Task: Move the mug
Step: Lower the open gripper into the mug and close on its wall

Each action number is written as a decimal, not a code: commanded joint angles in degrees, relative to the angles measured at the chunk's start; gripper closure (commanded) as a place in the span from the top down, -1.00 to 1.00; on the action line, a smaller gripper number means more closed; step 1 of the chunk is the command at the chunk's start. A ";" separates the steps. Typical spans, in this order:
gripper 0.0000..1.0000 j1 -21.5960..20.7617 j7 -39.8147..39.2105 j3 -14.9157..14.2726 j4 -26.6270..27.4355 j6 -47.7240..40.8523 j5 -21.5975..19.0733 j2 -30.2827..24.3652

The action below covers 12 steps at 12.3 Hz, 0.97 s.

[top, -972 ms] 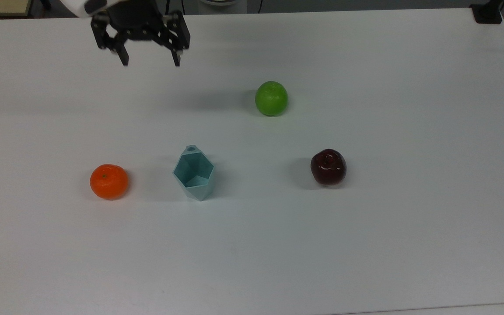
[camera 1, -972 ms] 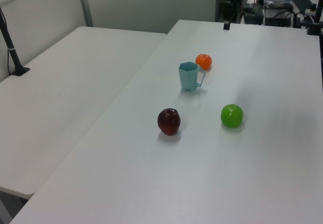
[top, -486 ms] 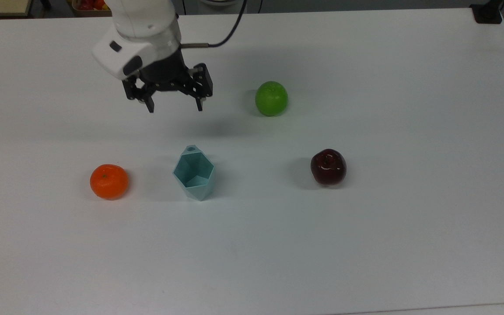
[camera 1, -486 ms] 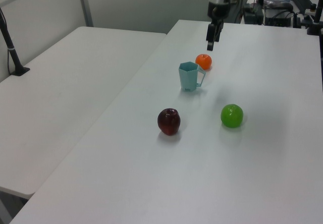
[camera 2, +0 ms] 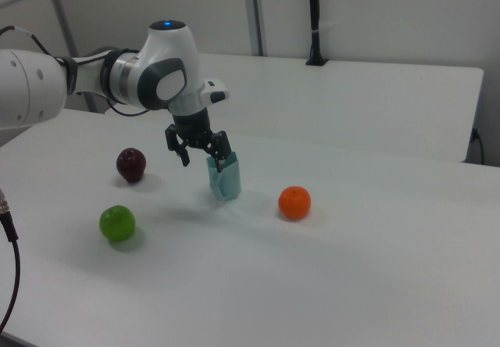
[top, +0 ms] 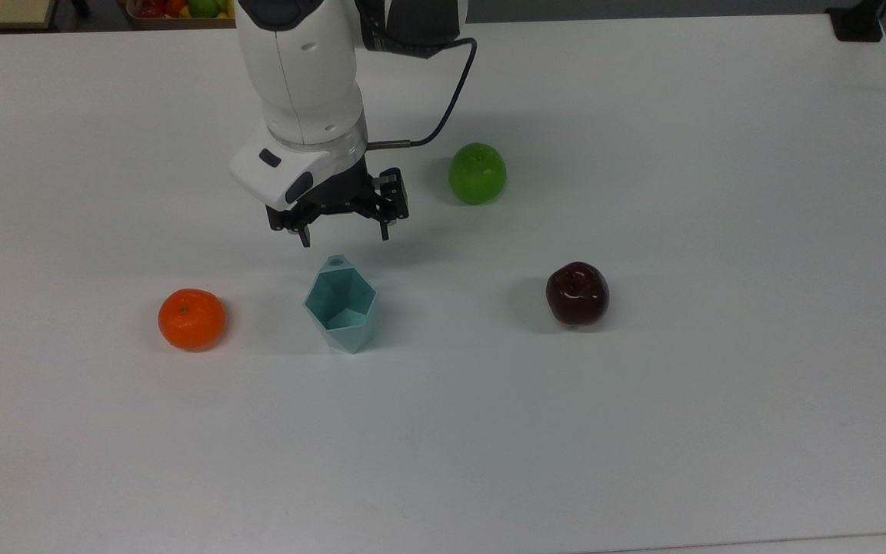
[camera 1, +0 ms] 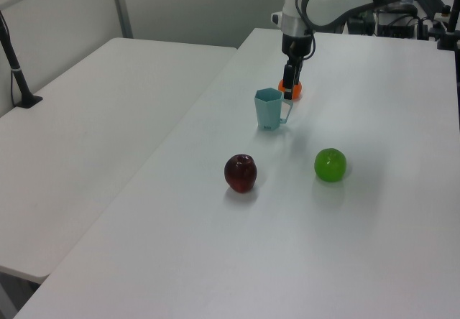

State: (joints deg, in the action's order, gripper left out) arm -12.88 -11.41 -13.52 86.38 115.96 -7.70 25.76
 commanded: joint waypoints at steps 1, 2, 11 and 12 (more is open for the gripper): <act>0.93 -0.83 -1.51 -0.63 1.69 3.48 0.50 0.34; 0.89 -0.92 -1.25 -0.63 1.69 3.57 0.50 0.69; 0.52 -1.71 -1.60 -0.72 2.39 6.03 2.69 2.63; 0.44 -1.62 -1.60 -0.72 2.30 6.12 2.87 2.89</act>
State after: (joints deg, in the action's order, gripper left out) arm -13.70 -12.22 -13.51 87.42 120.32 -6.04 28.68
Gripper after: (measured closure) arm 0.211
